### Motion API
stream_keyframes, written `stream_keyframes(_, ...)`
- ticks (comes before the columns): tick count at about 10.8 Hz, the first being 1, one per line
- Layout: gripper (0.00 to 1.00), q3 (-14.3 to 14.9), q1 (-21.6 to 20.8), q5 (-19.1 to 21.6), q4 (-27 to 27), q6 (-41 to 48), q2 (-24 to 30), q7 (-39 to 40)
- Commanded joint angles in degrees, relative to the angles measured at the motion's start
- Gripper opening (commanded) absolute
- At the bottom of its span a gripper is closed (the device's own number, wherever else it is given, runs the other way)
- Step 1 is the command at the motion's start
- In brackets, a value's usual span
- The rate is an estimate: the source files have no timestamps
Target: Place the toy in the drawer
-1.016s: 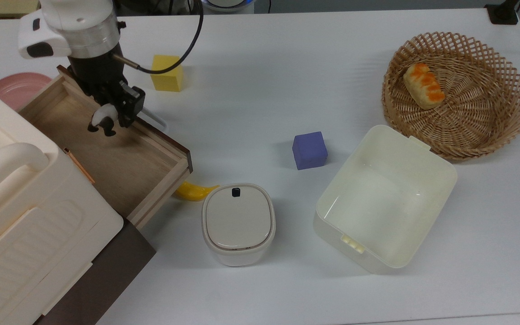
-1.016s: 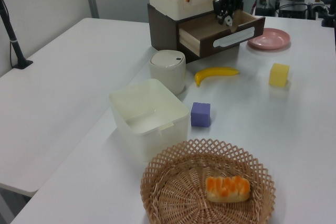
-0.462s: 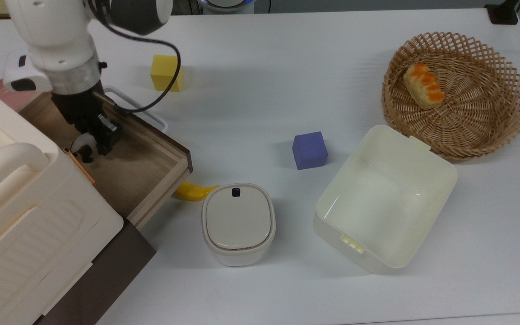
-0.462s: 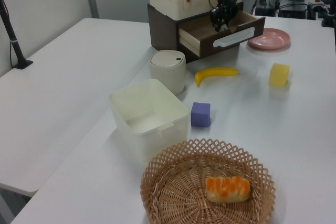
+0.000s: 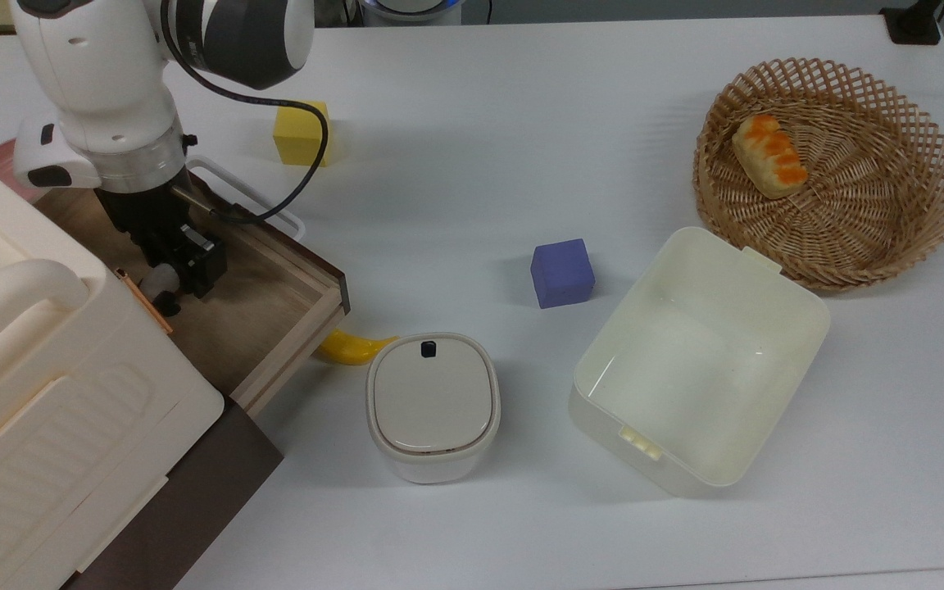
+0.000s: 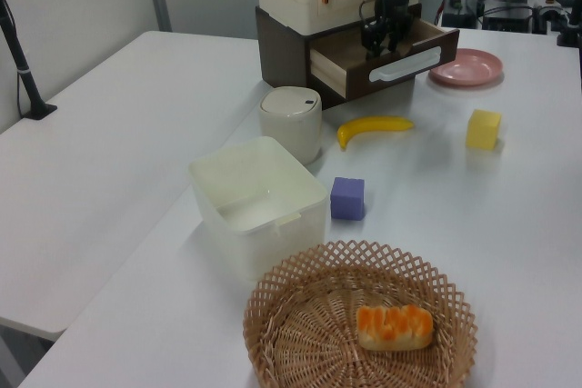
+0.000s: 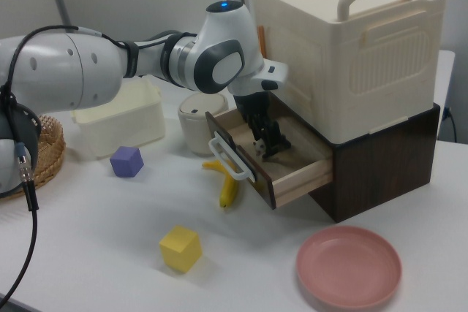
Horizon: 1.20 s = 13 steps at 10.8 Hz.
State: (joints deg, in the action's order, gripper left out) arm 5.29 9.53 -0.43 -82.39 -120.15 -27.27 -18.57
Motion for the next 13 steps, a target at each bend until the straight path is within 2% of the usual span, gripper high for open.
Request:
stream_keyframes(1,1.0,0.4,-0.7,-1.2,1.1,0.4,1.2,0.6)
stream_keyframes(5,1.0,0.2,-5.4,-1.3,0.3,11.3,10.0,0.9)
stream_keyframes(8,1.0,0.3,-12.7,-2.6,-3.3,24.9,16.7,5.2)
stream_keyframes(10,1.0,0.3,-15.5,-3.0,-7.0,26.8,20.5,6.4)
stream_keyframes(13,1.0,0.2,-15.9,-2.8,-9.8,26.5,22.2,13.6)
